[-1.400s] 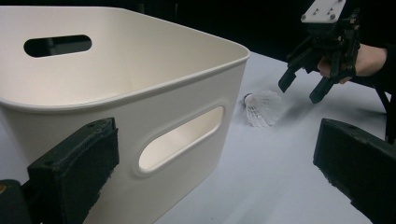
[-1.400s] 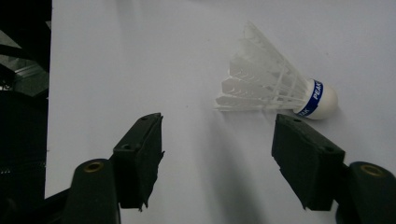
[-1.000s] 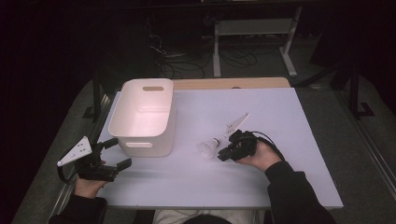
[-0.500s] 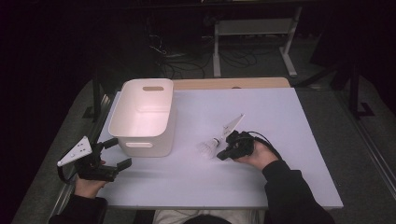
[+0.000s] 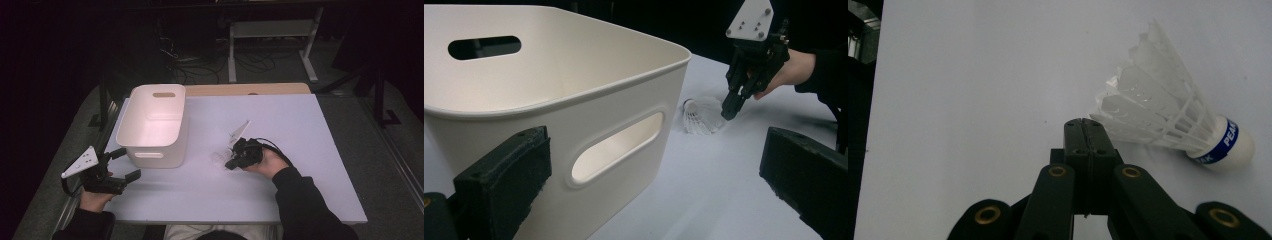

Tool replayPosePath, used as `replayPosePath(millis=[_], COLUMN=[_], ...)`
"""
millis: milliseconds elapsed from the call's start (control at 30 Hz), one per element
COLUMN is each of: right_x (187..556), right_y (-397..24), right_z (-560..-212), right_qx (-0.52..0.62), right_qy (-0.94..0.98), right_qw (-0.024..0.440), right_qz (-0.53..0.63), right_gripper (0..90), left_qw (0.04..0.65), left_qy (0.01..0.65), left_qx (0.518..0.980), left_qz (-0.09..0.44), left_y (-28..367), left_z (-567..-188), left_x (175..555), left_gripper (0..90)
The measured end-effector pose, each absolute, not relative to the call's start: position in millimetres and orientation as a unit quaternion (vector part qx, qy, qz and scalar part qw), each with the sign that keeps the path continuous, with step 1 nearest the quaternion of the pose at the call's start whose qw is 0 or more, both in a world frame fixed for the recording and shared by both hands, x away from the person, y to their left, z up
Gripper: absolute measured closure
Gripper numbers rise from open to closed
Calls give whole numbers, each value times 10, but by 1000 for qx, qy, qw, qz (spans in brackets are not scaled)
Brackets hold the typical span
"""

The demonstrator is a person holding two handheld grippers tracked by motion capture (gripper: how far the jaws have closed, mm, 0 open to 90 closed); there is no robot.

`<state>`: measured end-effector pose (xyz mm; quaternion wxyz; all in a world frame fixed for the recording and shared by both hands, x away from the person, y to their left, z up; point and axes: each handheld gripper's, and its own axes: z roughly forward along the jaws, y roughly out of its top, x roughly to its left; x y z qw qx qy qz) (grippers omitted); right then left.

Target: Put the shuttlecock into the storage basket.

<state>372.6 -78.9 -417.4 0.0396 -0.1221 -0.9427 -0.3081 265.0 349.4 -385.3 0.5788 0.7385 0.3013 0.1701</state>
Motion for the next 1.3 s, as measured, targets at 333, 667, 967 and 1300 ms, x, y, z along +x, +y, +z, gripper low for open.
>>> replayPosePath(millis=[333, 667, 967, 1300], right_x=[3769, 3790, 3873, 3996], right_y=[-704, -649, -545, -512], right_z=[-4227, -4272, -4292, -4261], right_qx=[-112, -110, -116, -129], right_qy=[-948, -952, -952, -947], right_qw=[47, 36, 20, 14], right_qz=[-295, -283, -282, -295], right_gripper=[894, 894, 894, 894], left_qw=[580, 581, 581, 581], left_qy=[301, 302, 301, 302], left_qx=[738, 737, 737, 736], left_qz=[170, 169, 169, 168], left_y=[3495, 3493, 3494, 3495], left_z=[-3852, -3852, -3853, -3852], left_x=[2649, 2649, 2649, 2647], left_gripper=[0, 0, 0, 0])
